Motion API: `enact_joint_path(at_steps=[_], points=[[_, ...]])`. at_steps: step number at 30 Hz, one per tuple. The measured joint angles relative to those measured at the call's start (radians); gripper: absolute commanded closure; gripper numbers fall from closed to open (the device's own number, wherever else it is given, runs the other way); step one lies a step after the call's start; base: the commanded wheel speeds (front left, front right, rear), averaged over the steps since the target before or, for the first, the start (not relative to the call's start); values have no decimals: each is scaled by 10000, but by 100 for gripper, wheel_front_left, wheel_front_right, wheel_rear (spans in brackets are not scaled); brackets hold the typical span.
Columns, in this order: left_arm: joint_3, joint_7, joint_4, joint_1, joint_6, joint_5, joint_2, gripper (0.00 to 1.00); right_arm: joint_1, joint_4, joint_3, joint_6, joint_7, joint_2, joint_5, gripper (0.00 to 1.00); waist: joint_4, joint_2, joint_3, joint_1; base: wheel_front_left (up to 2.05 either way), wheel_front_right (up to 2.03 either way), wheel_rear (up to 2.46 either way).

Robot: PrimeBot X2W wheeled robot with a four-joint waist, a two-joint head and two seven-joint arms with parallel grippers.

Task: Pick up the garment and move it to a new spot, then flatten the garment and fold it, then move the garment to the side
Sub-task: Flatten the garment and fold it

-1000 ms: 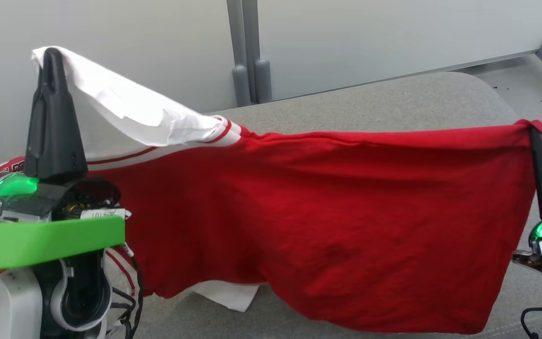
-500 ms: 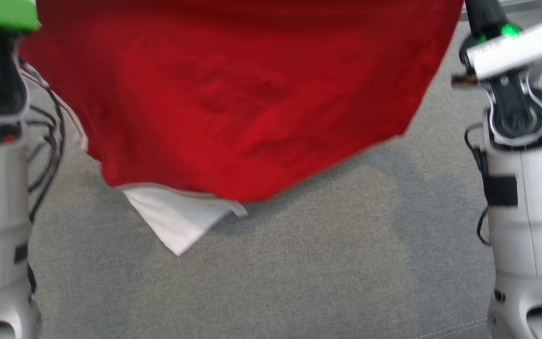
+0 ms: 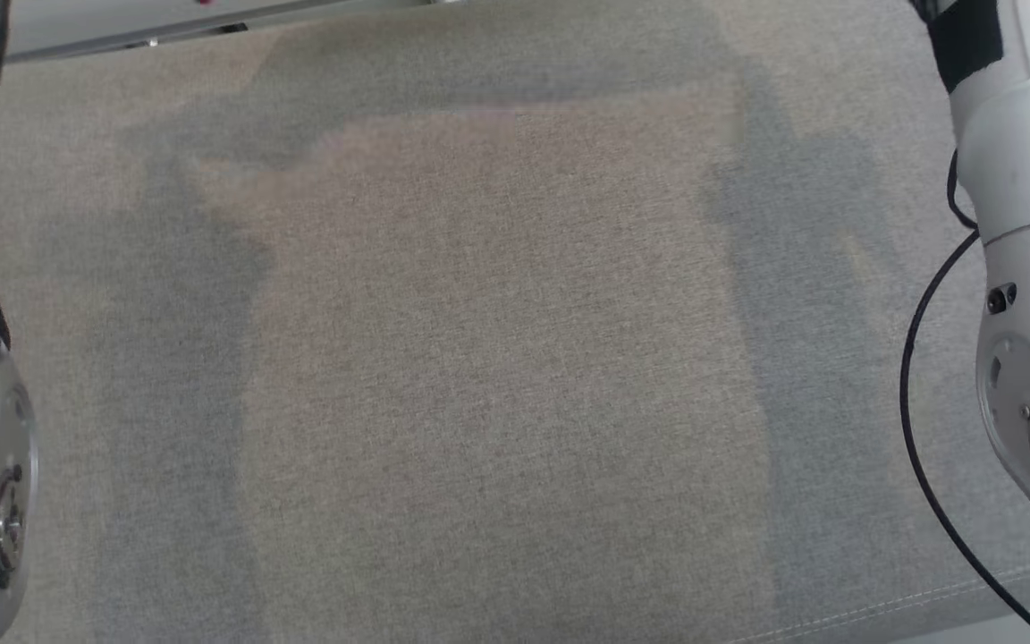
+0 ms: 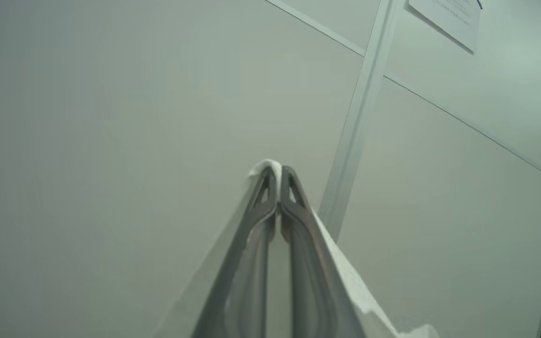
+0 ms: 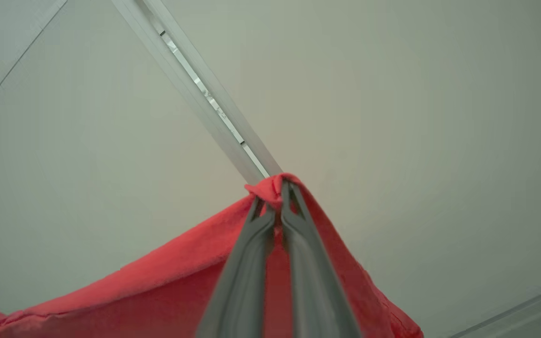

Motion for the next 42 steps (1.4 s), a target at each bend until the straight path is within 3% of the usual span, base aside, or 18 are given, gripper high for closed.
enact_joint_path(at_steps=[8, 14, 18, 24, 27, 33, 42], points=[[134, -98, 257, 1158, -972, 188, -477, 100, 655, 1588, 357, 0, -499, -17, -284, 100, 404, 0, 1087, 0, 0, 0, 0], [311, -111, -821, 2685, -1423, 506, -625, 100, 1734, 1461, 740, 0, -612, -104, 196, 100, 697, 0, 1857, -1, 0, 0, 0], [431, -111, -1730, 3789, -1530, 453, -571, 100, 2650, 1020, 637, 0, -506, -121, 1206, 100, 854, 0, 2084, -1, 0, 0, 0], [428, 75, -3854, 6250, -1559, -295, -150, 100, 4552, 90, 280, 0, 569, -29, 3196, 100, 770, 0, 1811, -2, 0, 0, 0], [497, 322, -4989, 7734, -1467, -541, -42, 100, 5401, -458, 261, 4, 819, -36, 3597, 100, 738, 0, 1559, -3, 0, 0, 0], [568, 581, -6786, 10973, -815, -692, -50, 100, 7785, -2291, 1421, 2, 435, -556, 2671, 100, 734, 0, 863, -3, 0, 0, 0], [330, 564, -6847, 13557, -430, -731, -313, 100, 10136, -3457, 1580, 2, 238, -943, 1645, 100, 806, 0, -143, -4, 0, 0, 0]])
